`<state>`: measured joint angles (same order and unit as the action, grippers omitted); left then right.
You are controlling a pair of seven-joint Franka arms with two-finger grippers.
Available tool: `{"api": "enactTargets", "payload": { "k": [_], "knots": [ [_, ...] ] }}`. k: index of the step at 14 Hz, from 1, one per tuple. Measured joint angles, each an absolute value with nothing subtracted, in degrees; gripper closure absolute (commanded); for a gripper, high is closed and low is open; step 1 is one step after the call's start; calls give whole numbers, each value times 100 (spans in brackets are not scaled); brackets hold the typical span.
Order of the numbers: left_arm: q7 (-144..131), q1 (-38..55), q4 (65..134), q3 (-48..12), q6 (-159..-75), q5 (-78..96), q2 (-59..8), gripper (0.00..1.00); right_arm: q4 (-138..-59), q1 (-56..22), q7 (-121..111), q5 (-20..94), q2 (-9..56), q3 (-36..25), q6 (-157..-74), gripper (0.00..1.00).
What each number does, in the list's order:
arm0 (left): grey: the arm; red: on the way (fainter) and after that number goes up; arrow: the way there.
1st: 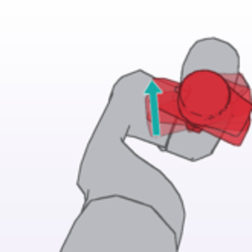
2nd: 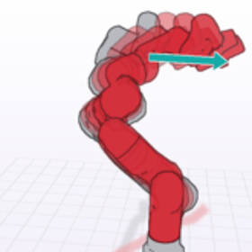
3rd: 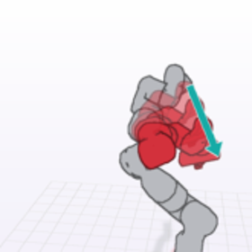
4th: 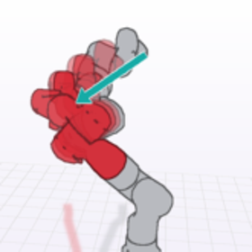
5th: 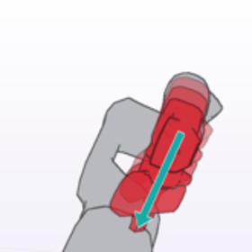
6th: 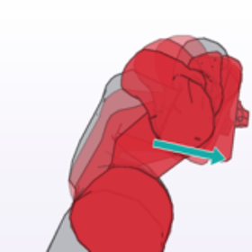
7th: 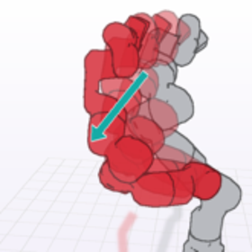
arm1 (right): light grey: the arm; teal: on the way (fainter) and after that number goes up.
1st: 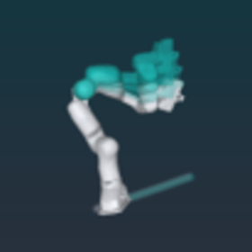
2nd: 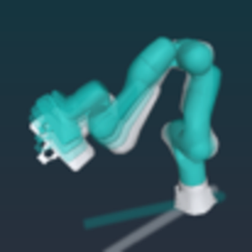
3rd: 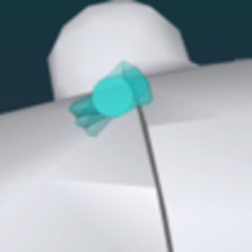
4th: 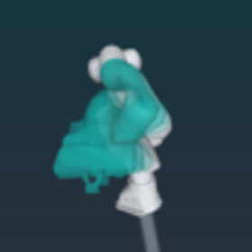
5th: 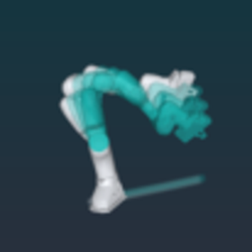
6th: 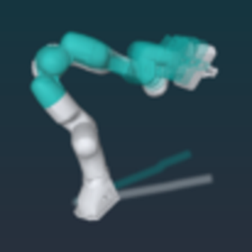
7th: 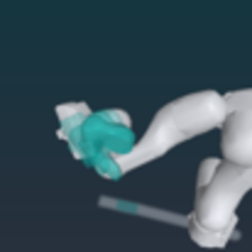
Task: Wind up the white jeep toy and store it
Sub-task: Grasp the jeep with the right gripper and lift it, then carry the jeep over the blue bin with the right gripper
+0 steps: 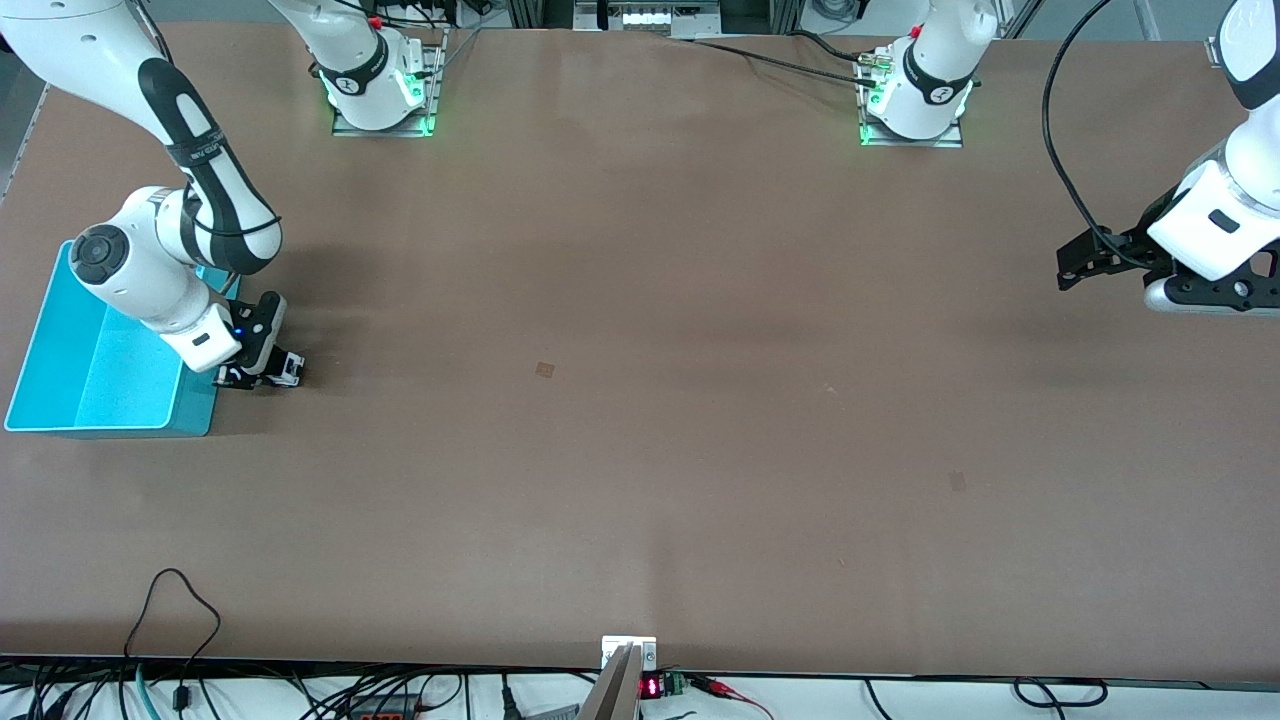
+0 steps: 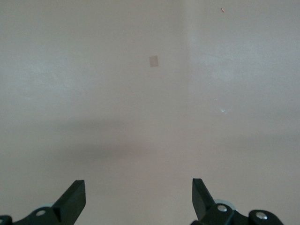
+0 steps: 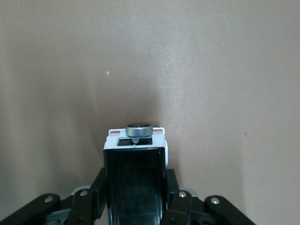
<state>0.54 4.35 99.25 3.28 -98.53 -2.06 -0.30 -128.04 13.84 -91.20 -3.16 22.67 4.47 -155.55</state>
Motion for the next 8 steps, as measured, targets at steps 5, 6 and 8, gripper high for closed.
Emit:
{"api": "enactTargets", "payload": {
  "k": [5, 6, 8],
  "knots": [
    [54, 435, 9925, 328, -9852, -206, -30, 0, -12029, 1378, -9092, -202, 2202, 780, -14868, 100],
    [54, 435, 9925, 328, -9852, -206, -30, 0, -11719, 1369, -9064, 10, 2163, 842, -14521, 100],
    [54, 435, 9925, 329, -9851, -206, -30, 0, -11178, 1349, -8824, 379, 2096, 879, -13920, 100]
  ]
}}
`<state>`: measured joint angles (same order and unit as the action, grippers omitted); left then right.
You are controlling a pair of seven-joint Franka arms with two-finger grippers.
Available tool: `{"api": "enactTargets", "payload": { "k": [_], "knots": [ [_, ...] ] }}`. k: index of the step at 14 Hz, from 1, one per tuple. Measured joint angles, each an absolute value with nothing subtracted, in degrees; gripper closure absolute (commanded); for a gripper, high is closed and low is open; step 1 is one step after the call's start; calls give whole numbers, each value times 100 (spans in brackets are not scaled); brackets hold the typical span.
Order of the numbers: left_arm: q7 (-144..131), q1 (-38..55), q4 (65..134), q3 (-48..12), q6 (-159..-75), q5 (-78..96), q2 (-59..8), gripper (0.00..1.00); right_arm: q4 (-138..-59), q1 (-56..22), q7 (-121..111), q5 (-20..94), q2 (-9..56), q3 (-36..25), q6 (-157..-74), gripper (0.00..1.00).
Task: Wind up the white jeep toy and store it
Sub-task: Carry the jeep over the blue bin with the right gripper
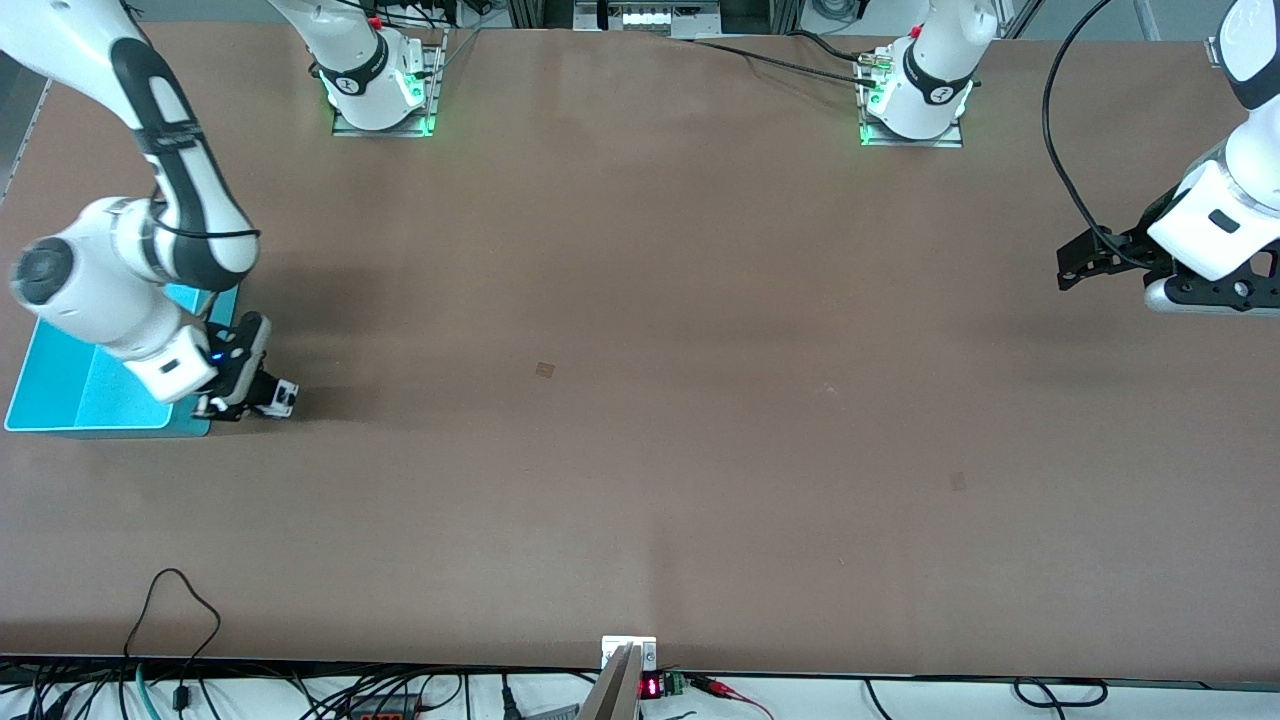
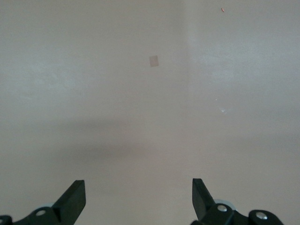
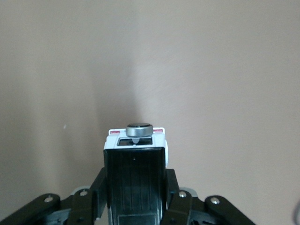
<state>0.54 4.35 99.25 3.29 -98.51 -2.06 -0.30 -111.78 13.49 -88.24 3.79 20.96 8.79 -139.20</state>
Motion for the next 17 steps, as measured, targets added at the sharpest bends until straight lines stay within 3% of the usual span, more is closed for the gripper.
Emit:
{"api": "enactTargets", "payload": {
  "k": [8, 15, 17],
  "knots": [
    [54, 435, 9926, 329, -9851, -207, -30, 0, -10798, 1729, -5391, 444, 1842, 699, -12658, 100],
    [54, 435, 9927, 329, -9851, -208, -30, 0, -10874, 1890, -3780, 374, 1776, -421, -12514, 100],
    [54, 434, 9927, 329, -9851, -208, -30, 0, -10963, 1892, -3113, -130, 1778, -551, -12515, 100]
  ]
}}
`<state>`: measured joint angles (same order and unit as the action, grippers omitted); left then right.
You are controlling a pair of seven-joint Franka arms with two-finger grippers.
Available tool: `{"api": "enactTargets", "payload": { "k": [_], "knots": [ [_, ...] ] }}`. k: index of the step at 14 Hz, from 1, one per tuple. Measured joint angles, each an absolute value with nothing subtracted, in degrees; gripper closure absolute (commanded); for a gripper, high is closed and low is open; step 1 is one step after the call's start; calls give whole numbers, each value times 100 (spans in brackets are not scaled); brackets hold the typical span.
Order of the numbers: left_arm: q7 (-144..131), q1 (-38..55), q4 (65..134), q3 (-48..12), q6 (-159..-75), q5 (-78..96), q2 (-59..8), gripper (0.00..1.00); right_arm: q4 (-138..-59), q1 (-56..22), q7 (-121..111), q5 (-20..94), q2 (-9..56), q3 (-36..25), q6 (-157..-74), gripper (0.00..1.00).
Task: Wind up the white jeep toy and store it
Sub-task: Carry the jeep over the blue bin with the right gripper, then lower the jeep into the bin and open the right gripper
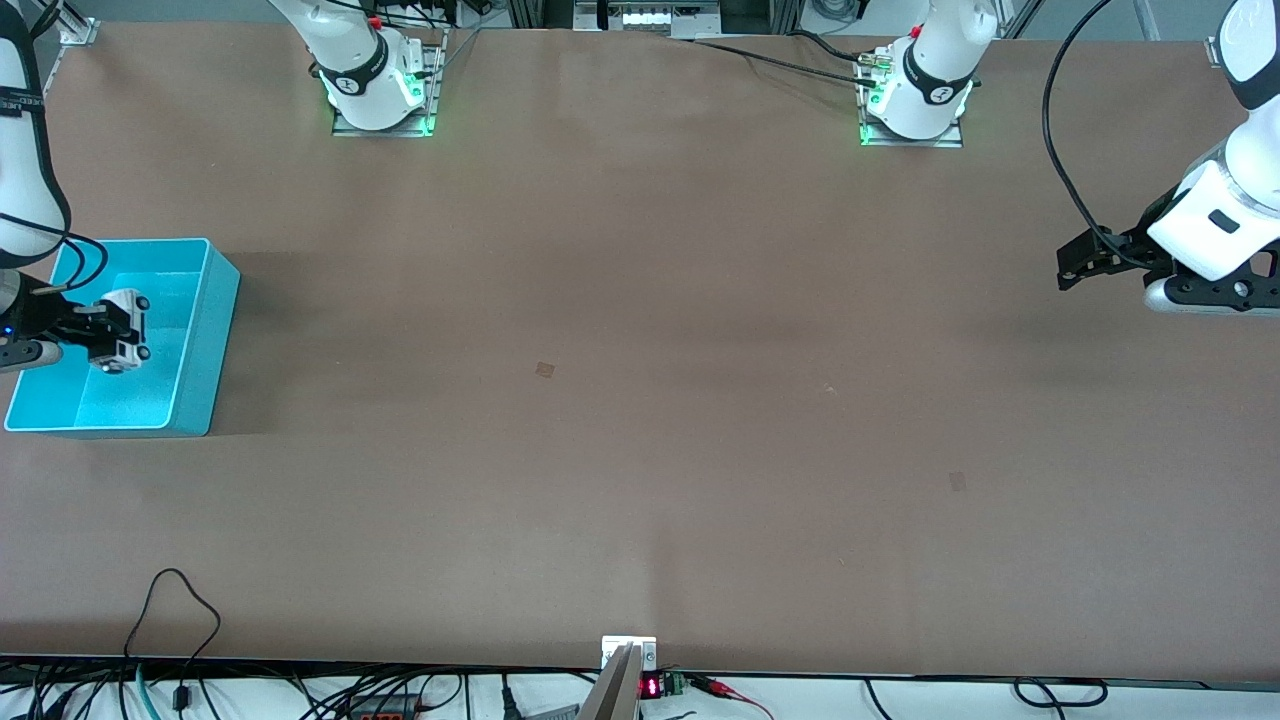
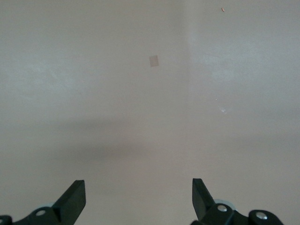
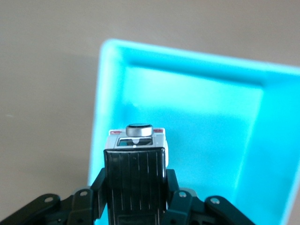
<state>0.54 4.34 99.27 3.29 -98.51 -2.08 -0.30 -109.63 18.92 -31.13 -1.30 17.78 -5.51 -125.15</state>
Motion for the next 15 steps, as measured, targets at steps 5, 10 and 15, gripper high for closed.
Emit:
{"api": "enactTargets", "payload": {
  "k": [5, 10, 15],
  "knots": [
    [54, 435, 9928, 329, -9851, -208, -30, 0, -11404, 1940, -2057, -810, 1819, -584, -12587, 100],
    [54, 434, 9928, 329, -9851, -208, -30, 0, -11509, 2055, -2055, -829, 2031, -602, -12994, 100],
    [58, 434, 9928, 329, -9851, -208, -30, 0, -11734, 2211, -2056, -845, 2312, -603, -13604, 99]
  ]
}}
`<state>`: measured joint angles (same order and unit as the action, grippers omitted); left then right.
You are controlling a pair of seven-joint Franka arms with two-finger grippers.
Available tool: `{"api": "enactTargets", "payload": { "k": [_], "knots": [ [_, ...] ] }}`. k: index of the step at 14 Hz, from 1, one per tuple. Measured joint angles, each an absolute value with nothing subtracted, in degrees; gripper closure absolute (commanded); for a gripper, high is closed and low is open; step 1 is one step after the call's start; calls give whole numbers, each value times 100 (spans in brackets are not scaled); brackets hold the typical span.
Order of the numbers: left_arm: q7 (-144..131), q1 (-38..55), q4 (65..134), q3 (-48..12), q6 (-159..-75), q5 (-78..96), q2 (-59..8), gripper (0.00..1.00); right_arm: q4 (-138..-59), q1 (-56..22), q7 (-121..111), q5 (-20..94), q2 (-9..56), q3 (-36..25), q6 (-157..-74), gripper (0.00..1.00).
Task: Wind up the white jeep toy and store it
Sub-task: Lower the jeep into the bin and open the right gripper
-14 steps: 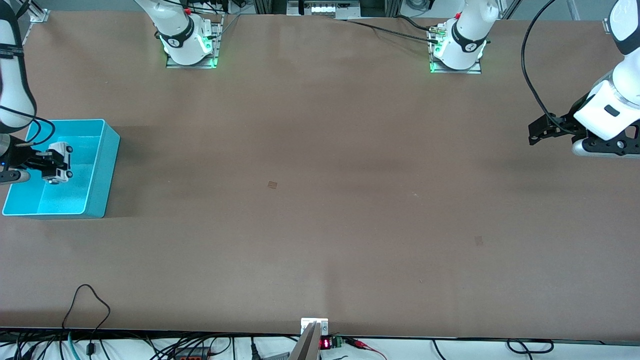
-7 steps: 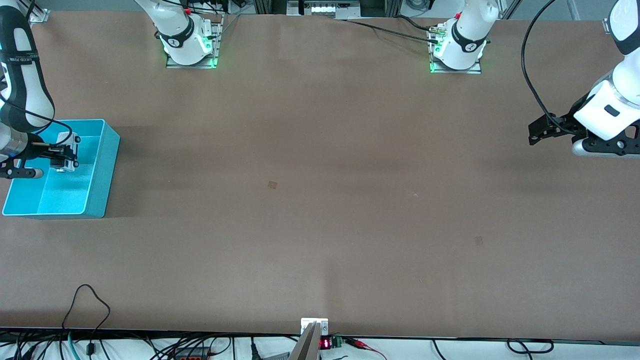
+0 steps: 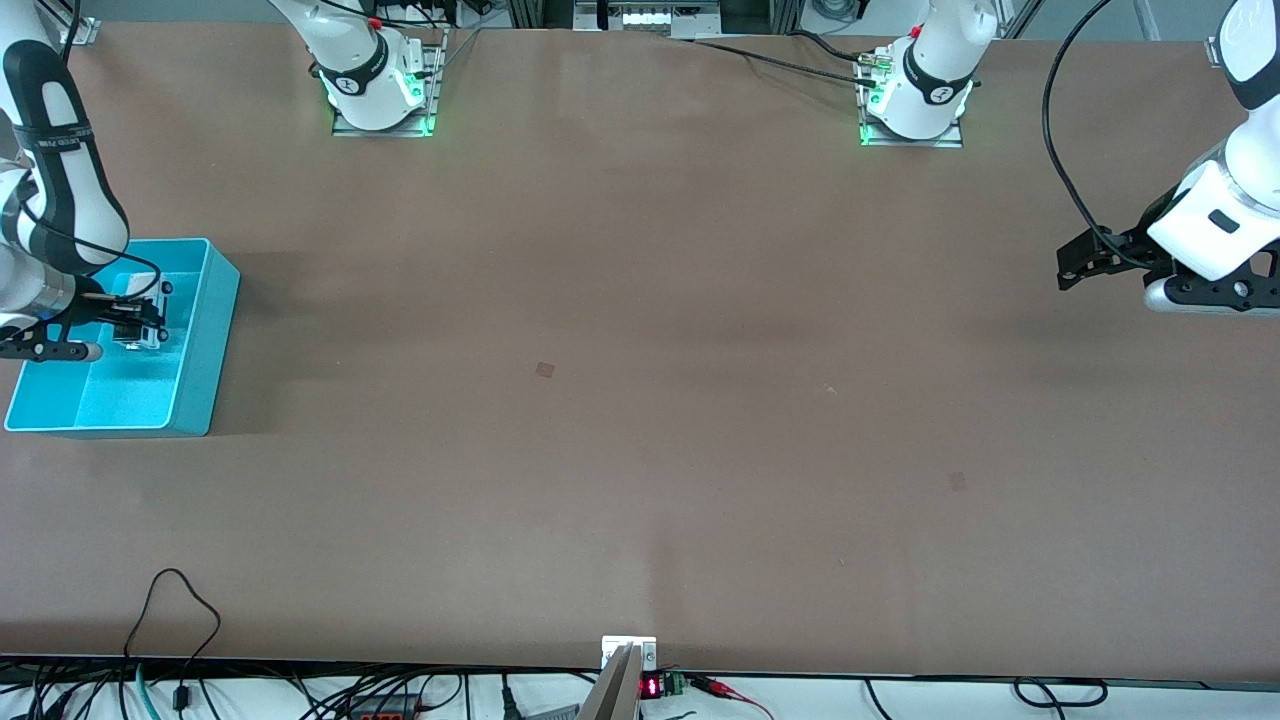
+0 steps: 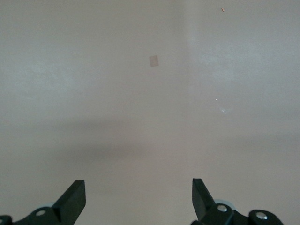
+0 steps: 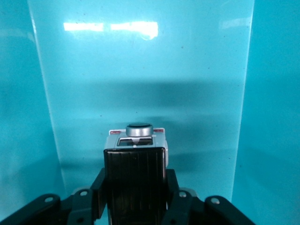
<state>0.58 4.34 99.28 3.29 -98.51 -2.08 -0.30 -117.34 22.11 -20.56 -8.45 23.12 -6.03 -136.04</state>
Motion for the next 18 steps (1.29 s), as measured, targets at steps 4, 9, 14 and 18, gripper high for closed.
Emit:
{"api": "enactTargets", "payload": {
  "k": [4, 9, 14, 18],
  "knots": [
    [58, 434, 9928, 329, -9851, -208, -30, 0, -11896, 2268, -2057, -850, 2395, -603, -13826, 77],
    [58, 434, 9928, 329, -9851, -208, -30, 0, -11906, 2304, -2057, -851, 2456, -602, -13870, 17],
    [58, 434, 9928, 329, -9851, -208, -30, 0, -11852, 2290, -2107, -882, 2388, -567, -13780, 0],
    [58, 434, 9928, 329, -9851, -208, -30, 0, -11344, 2132, -2113, -895, 1956, -449, -12562, 0]
  ]
}}
